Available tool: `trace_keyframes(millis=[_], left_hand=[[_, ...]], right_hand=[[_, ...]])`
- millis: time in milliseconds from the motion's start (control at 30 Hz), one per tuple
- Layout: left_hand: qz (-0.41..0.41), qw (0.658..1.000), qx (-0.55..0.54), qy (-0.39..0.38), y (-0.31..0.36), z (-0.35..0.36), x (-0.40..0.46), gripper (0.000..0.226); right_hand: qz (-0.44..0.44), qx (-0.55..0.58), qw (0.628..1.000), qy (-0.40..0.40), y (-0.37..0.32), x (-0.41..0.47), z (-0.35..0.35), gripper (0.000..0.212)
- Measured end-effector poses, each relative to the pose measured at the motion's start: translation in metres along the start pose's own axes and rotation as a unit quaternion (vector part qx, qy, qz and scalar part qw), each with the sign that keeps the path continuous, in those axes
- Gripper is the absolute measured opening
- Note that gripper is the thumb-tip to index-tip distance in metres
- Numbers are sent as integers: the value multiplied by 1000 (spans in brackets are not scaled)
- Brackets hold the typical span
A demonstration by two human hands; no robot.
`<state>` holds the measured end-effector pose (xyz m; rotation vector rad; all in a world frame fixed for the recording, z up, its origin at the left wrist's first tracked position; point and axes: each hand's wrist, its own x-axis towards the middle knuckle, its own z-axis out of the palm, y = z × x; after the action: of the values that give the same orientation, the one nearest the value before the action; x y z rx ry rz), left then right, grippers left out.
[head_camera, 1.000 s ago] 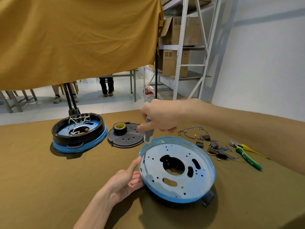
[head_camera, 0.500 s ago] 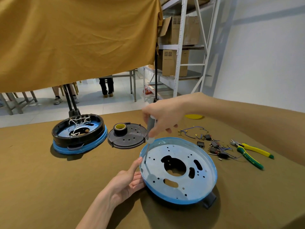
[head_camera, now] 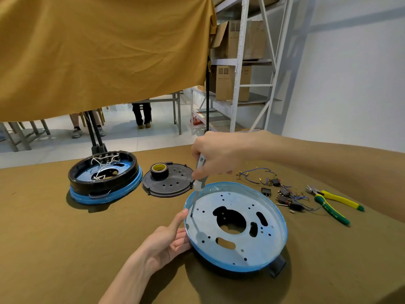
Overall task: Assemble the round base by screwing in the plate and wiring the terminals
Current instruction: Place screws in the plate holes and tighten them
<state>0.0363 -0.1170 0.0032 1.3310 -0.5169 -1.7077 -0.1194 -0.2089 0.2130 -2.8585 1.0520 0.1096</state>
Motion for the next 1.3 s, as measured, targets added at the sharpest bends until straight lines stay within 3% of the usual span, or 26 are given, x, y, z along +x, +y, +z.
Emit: trace_keyframes(millis=[133,233,367,533,700,767,900,1000,1100,1200,1300], left_hand=[[3,1000,-3,-6,0,1,-1,85],[3,1000,-1,-3,0,0,-2,87],[3,1000,2,5,1,3,-3,87],[5,1000,3,7,1,3,-5,80],[8,1000,3,2,1,3,-7,77],[2,1000,6,4,2,3,-7,76],[0,1000,1,11,2,4,-7,76],[-1,1000,5,17,3,4,-8,77],[2,1000,13,14,2,5,-8,74],[9,1000,16,10,1,4,-8,73],[12,1000,11,11,1,5,-8,75]], right_hand=[[58,-72,995,42,-1,7,2,55],[38,-3,998,-48,-1,1,-6,35],[-48,-1,999,-9,-4,-8,-7,16],[10,-97,994,40,-15,0,3,49],[15,11,997,-76,-6,-12,-13,28],[3,29,998,-57,-6,-15,-8,25],[17,-4,1000,-17,-14,-9,-1,49],[0,15,998,-66,-14,-10,-8,33],[-22,7,1000,-20,-11,-9,-2,22],[17,-29,999,31,-6,-5,3,52],[25,-20,999,-42,1,-6,-6,38]])
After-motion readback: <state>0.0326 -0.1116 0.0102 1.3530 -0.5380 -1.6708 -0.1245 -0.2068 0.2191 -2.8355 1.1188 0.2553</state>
